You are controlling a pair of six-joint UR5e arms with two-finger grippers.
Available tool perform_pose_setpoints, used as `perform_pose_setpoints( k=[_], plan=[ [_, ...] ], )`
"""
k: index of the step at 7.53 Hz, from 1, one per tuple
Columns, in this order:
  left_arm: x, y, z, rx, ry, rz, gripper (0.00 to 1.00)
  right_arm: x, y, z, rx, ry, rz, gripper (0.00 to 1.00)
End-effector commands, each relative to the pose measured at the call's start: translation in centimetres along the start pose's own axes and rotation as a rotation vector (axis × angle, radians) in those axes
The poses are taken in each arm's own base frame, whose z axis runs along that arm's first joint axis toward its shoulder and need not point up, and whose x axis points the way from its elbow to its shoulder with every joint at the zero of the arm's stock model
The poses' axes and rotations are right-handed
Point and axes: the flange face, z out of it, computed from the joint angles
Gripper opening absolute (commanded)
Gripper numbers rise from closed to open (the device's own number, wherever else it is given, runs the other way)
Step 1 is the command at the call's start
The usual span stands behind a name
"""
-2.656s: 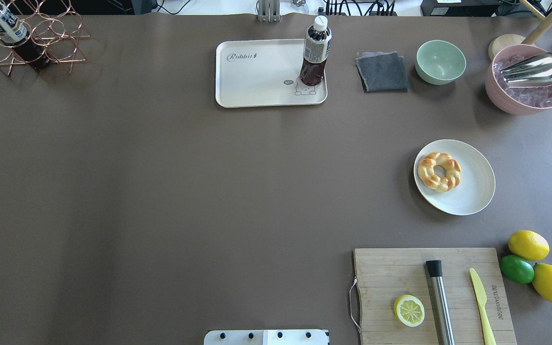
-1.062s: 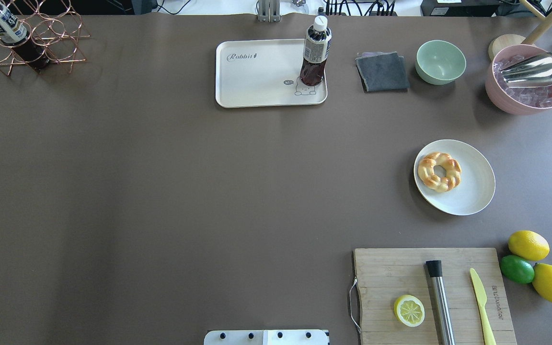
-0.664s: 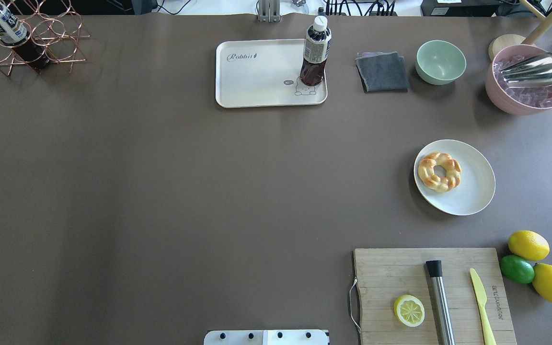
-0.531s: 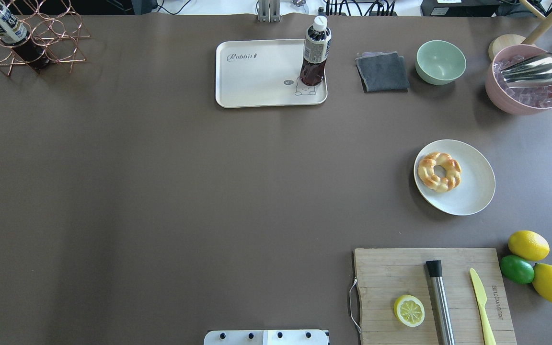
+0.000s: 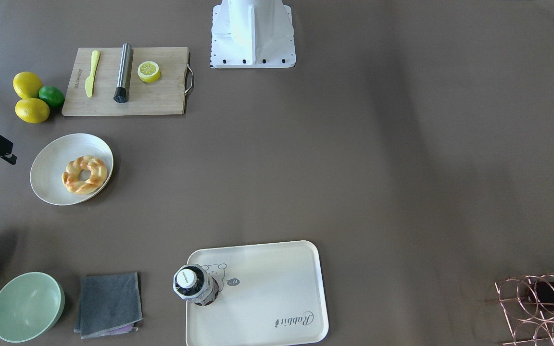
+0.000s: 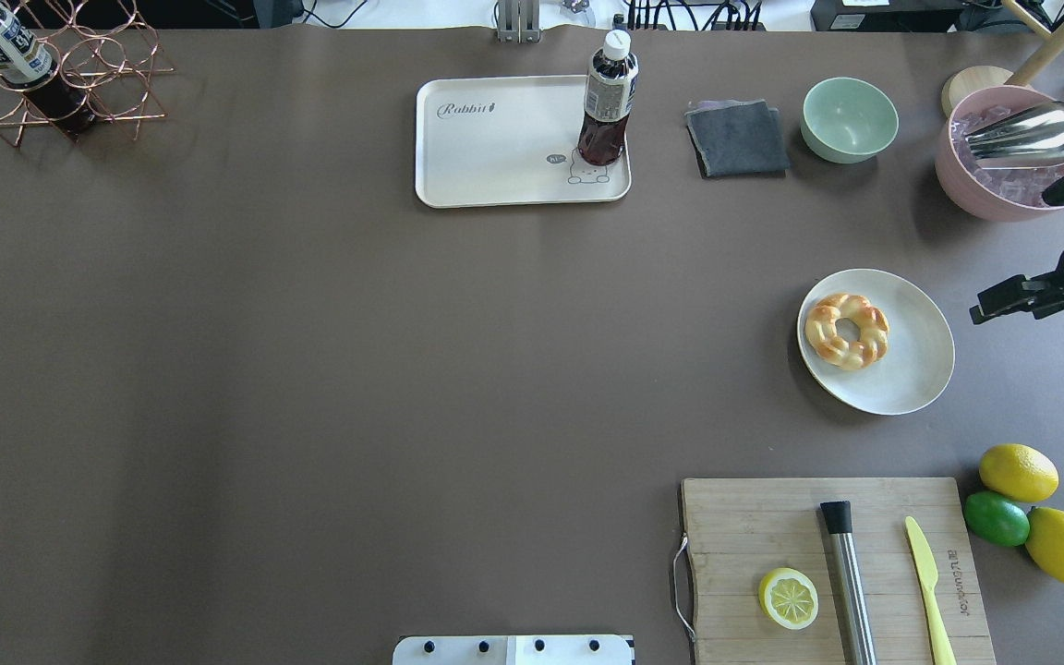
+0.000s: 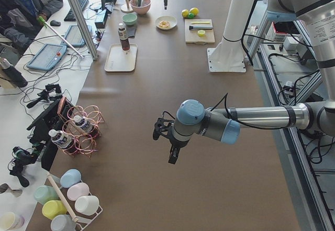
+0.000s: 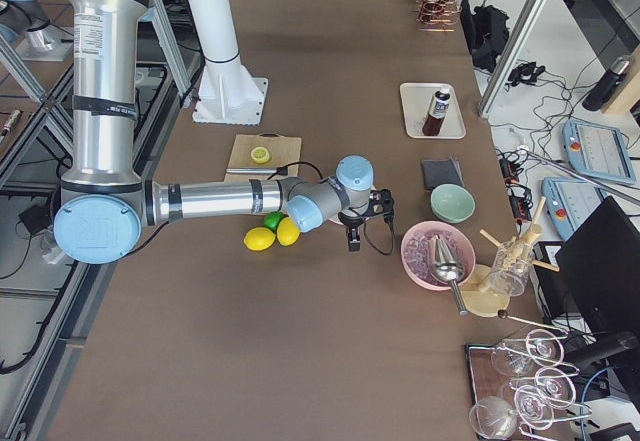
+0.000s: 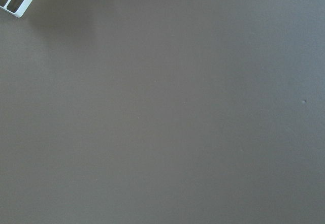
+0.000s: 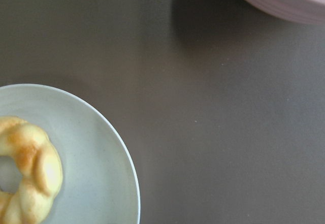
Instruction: Place donut on tray
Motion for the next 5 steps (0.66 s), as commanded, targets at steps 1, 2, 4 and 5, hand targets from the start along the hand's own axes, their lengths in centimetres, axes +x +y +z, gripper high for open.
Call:
perform_pose_setpoints(
  k=[1,2,4,5],
  plan=[
    [0.0,-0.1,0.1,0.000,0.000,0.000,0.97,-3.2,-1.1,3.8,-0.006,0.024,0.007,0.87],
    [0.1,-0.2,0.0,0.002,0.000,0.002,0.98,-3.2,-0.9,4.5,-0.003,0.017,-0.006,0.86],
    [0.2,-0.4,-0.1,0.005,0.001,0.005,0.97,-4.4,-1.2,5.8,-0.011,0.006,-0.007,0.85],
    [0.2,-0.5,-0.1,0.006,0.002,0.006,0.97,-4.7,-1.0,6.0,-0.009,0.001,0.010,0.81]
  ],
)
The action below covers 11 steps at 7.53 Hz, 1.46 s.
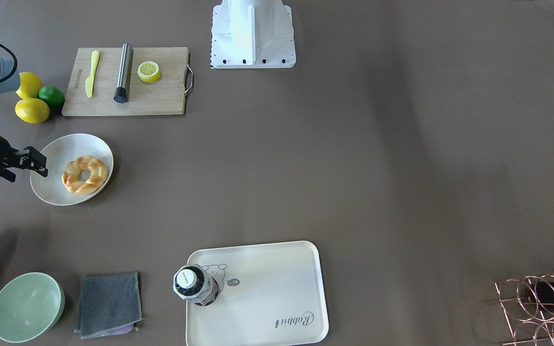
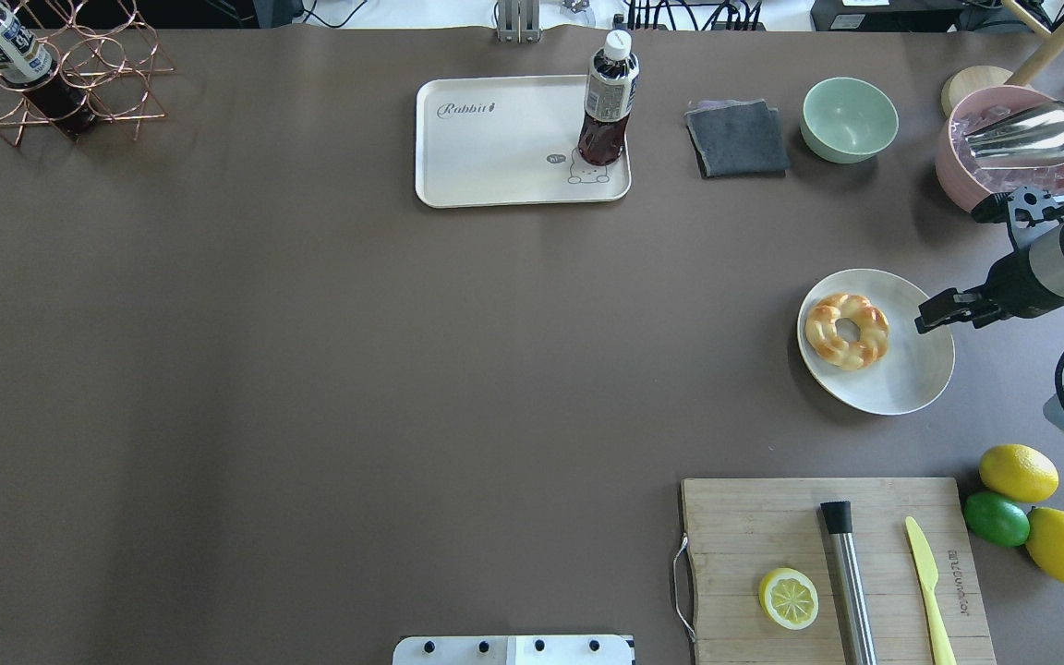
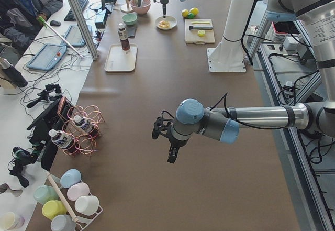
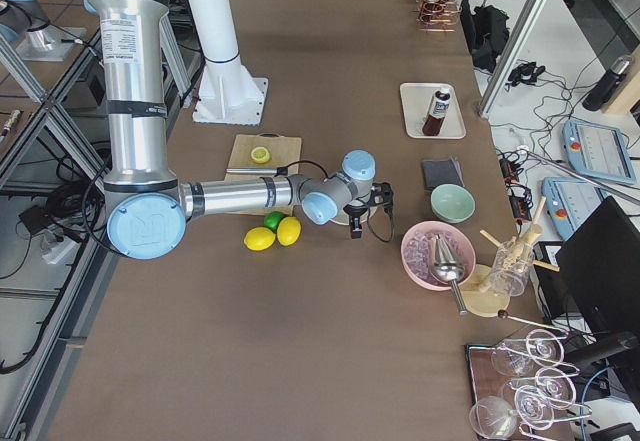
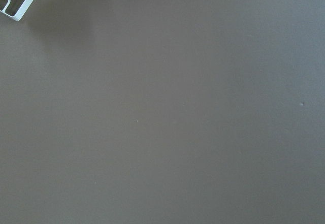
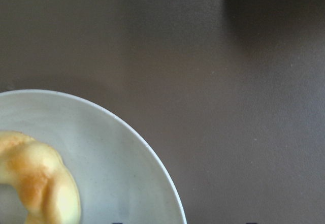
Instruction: Place donut on tray
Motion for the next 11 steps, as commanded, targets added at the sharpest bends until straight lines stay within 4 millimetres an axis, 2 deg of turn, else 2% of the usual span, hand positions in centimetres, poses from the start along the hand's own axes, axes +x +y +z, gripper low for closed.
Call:
perform_pose_setpoints(
  k=[1,2,4,6,8,9,10,11],
  plan=[
    [0.1,-0.2,-0.1,0.003,-0.001,0.003,0.97,-0.7,0.2,0.7,0.001,-0.009,0.016,0.64],
    [0.1,-0.3,-0.1,0.004,0.000,0.004,0.97,-0.5,0.2,0.8,0.003,-0.003,0.018,0.40],
    [0.2,-0.5,-0.1,0.006,0.001,0.005,0.97,-0.1,0.4,0.8,0.008,0.011,0.022,0.00],
    [0.3,-0.6,-0.1,0.006,0.002,0.008,0.97,-1.7,-0.4,-0.1,0.029,-0.011,0.044,0.00],
    [0.3,-0.6,-0.1,0.007,0.004,0.009,0.97,-5.2,-2.2,-1.9,0.063,-0.061,0.095,0.00],
    [0.7,-1.6,-0.4,0.016,0.022,-0.008,0.97,-8.5,-2.8,-3.3,0.081,-0.100,0.116,0.00],
    [3.0,-4.0,0.3,0.008,0.053,-0.049,0.96,-11.9,-2.8,-4.2,0.082,-0.140,0.132,0.00],
    [7.3,-7.5,2.0,-0.014,0.084,-0.065,0.96,-14.8,-2.0,-4.6,0.081,-0.169,0.129,0.00]
  ],
)
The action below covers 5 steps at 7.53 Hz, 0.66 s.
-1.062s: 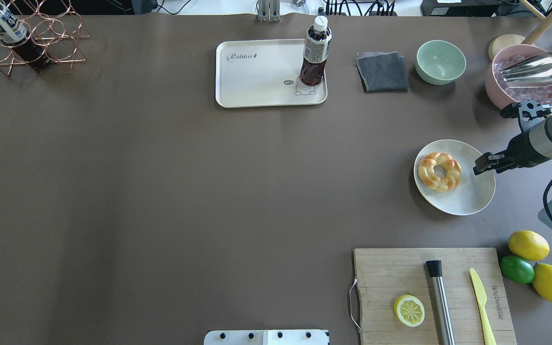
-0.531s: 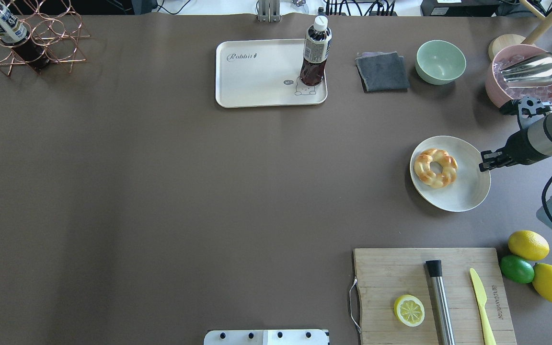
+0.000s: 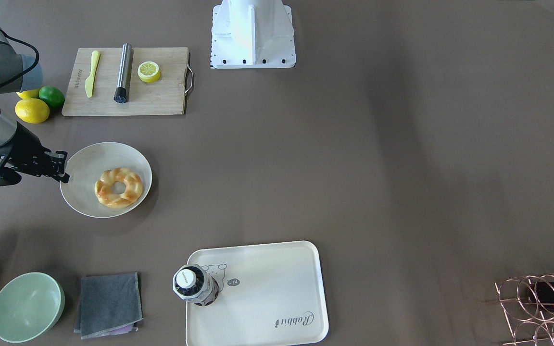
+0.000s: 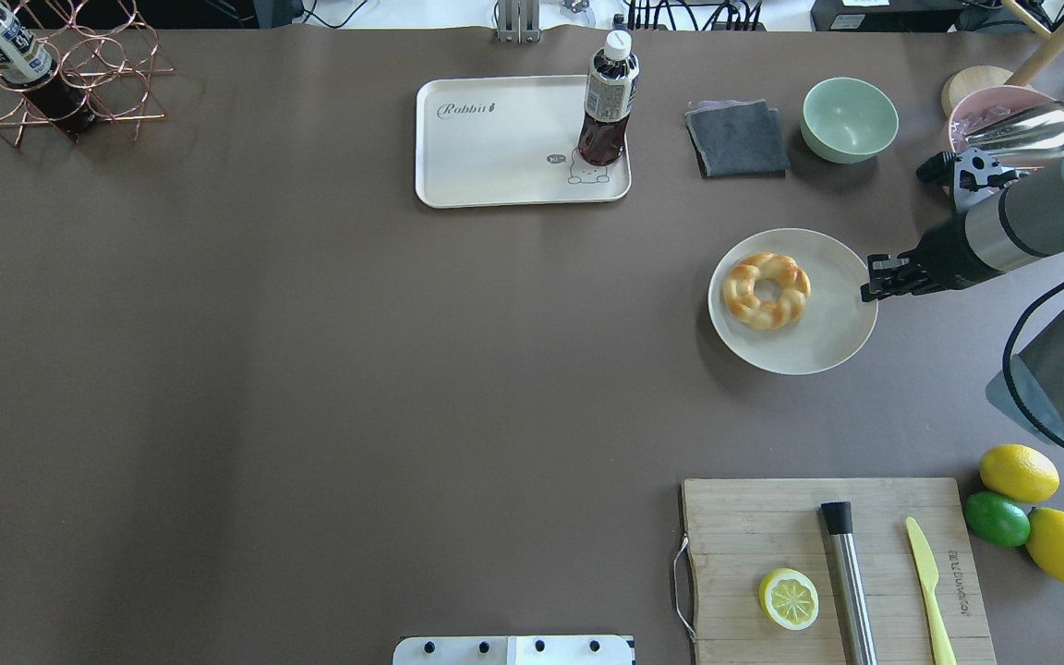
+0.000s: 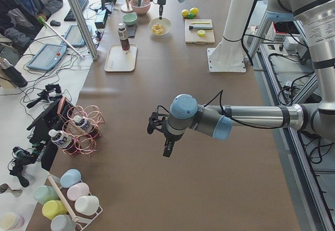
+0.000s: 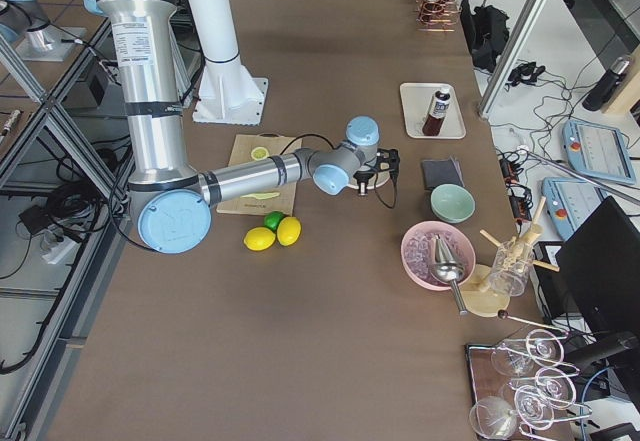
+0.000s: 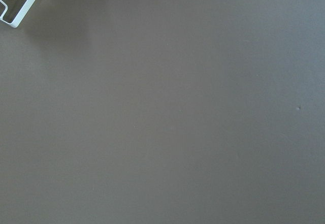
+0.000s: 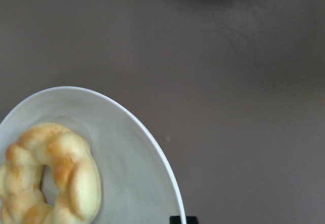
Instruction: Place donut on tray
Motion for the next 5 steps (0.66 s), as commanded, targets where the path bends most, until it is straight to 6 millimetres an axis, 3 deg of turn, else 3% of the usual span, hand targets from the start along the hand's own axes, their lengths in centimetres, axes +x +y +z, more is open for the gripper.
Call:
perform_pose_setpoints(
  k=[1,2,3,5],
  plan=[
    [10.6,-8.3,3.7,-0.035,0.084,-0.070,0.96,-7.2,2.1,-1.7,0.003,-0.088,0.041,0.00],
    [15.8,-11.3,4.9,-0.045,0.123,-0.095,0.96,-10.1,3.8,-2.0,-0.018,-0.125,0.076,0.00],
    [21.6,-13.8,5.8,-0.060,0.169,-0.114,0.96,-13.5,3.9,-2.4,-0.020,-0.164,0.112,0.00],
    [34.5,-15.8,7.7,-0.140,0.266,-0.245,0.97,-19.6,5.0,-1.8,-0.038,-0.207,0.171,0.00]
  ],
)
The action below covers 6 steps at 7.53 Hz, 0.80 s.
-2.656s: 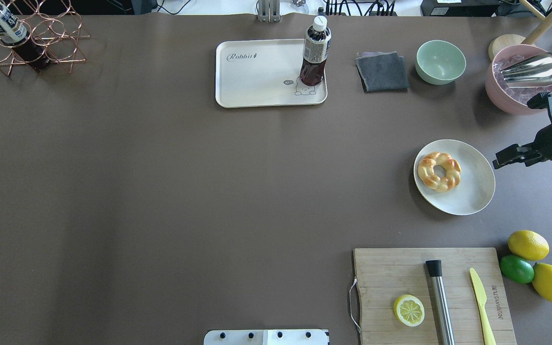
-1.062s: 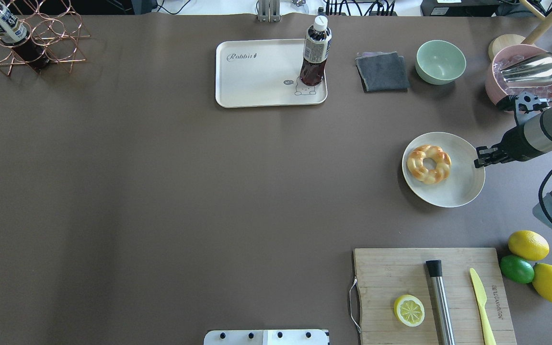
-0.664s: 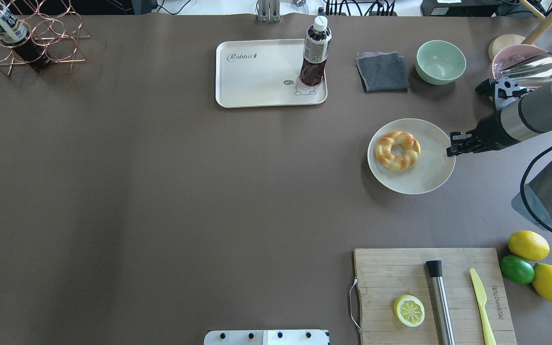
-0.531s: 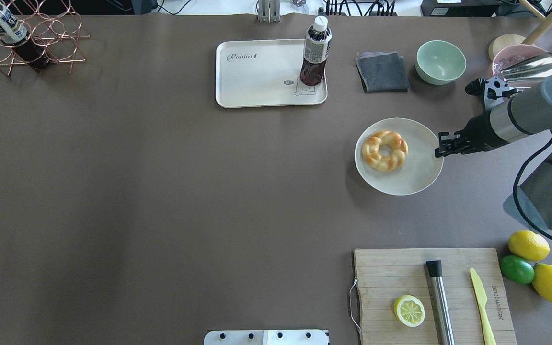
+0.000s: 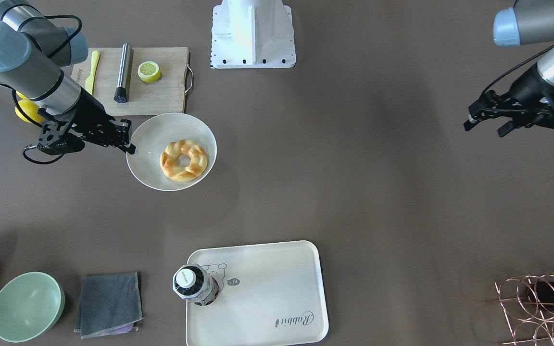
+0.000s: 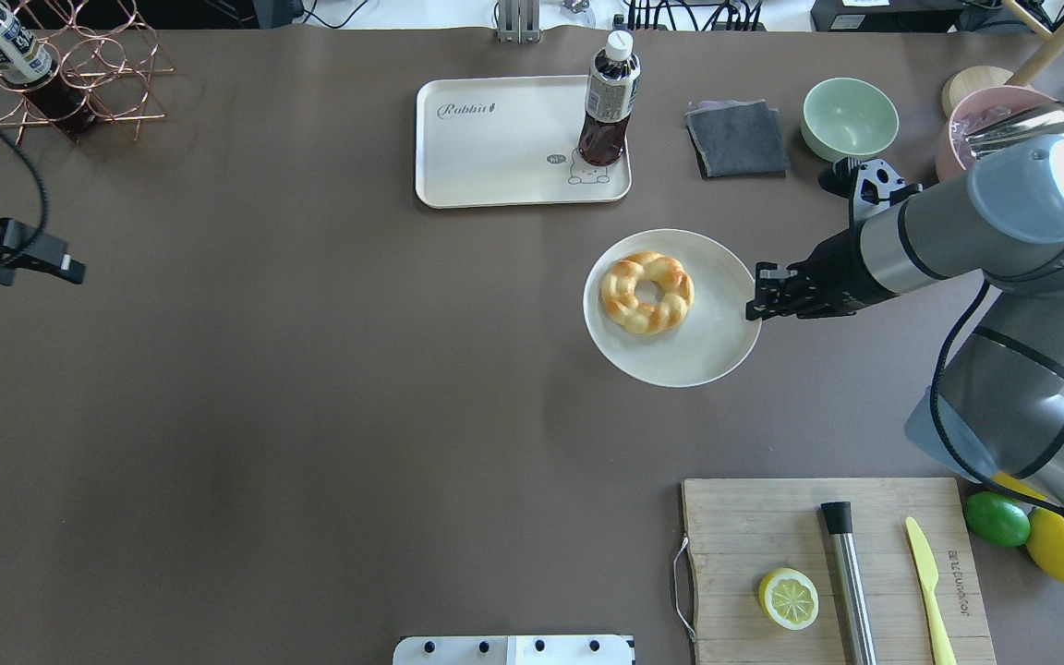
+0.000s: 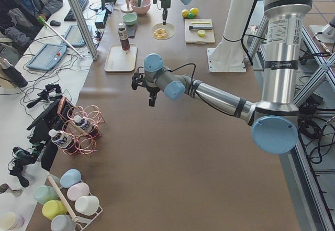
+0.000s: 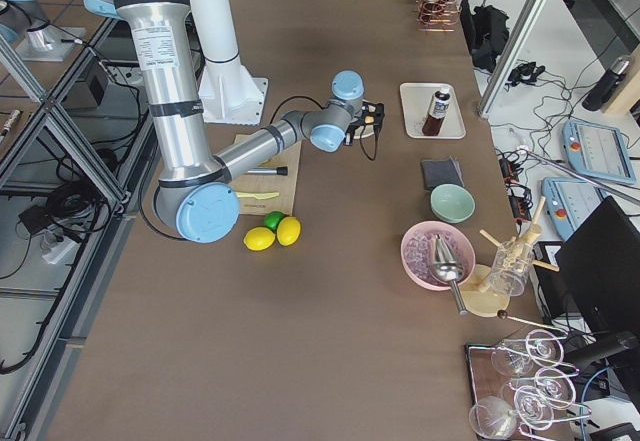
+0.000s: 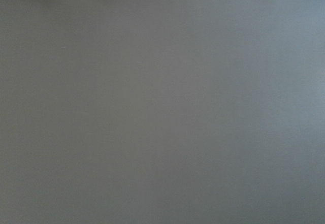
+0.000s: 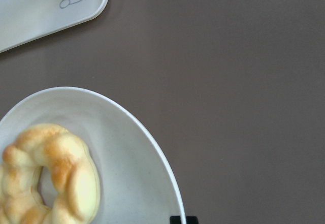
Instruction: Place donut on tray
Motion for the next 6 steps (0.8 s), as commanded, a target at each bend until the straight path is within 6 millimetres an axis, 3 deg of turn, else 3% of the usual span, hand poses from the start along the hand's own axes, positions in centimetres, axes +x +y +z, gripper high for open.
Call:
perform_pose_setpoints(
  k=[1,2,3,4,6],
  plan=[
    [15.2,-0.2,4.0,-0.066,0.111,-0.201,0.97,-8.5,2.2,1.9,-0.015,-0.037,0.071,0.00],
    [20.8,1.4,5.7,-0.051,0.124,-0.257,0.97,-11.8,2.4,2.1,0.002,-0.016,0.072,0.00],
    [25.8,3.2,8.0,-0.020,0.127,-0.294,0.97,-13.6,3.1,2.2,-0.005,-0.015,0.101,0.00],
    [29.3,5.0,9.4,-0.013,0.139,-0.287,0.97,-14.8,4.2,3.0,-0.009,-0.020,0.117,0.00],
    [30.6,5.1,9.2,-0.018,0.156,-0.314,0.93,-15.5,5.1,3.7,0.003,-0.021,0.109,0.00]
  ],
)
